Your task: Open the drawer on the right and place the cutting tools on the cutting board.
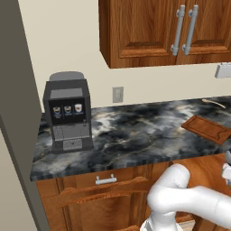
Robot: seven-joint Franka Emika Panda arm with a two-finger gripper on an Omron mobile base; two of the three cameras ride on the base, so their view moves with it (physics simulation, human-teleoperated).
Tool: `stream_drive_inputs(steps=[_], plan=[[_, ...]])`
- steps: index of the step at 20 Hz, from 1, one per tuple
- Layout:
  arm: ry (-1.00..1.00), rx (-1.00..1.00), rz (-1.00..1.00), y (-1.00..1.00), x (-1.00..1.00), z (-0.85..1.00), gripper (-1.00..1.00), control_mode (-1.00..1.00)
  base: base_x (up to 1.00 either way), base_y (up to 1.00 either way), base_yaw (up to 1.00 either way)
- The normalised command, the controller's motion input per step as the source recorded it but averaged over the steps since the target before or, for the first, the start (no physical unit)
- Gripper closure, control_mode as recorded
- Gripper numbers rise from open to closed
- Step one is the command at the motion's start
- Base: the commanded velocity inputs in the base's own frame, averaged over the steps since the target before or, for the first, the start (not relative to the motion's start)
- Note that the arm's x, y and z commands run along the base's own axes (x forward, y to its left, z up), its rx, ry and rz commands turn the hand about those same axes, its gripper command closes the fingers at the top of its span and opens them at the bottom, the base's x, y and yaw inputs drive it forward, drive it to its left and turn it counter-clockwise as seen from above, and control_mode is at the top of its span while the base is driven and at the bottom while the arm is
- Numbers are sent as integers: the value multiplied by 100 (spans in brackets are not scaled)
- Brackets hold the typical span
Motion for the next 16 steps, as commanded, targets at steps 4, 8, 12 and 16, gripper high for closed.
stream_drive_inputs(steps=[4,8,12,16], plan=[[-1,0,0,0,-49,-5,-100,-100,0,0,0],[-6,0,0,8,-49,0,-100,-100,0,0,0],[-10,0,0,28,-22,0,-100,-100,0,0,0],[-13,0,0,40,-13,7,-100,-100,0,0,0]])
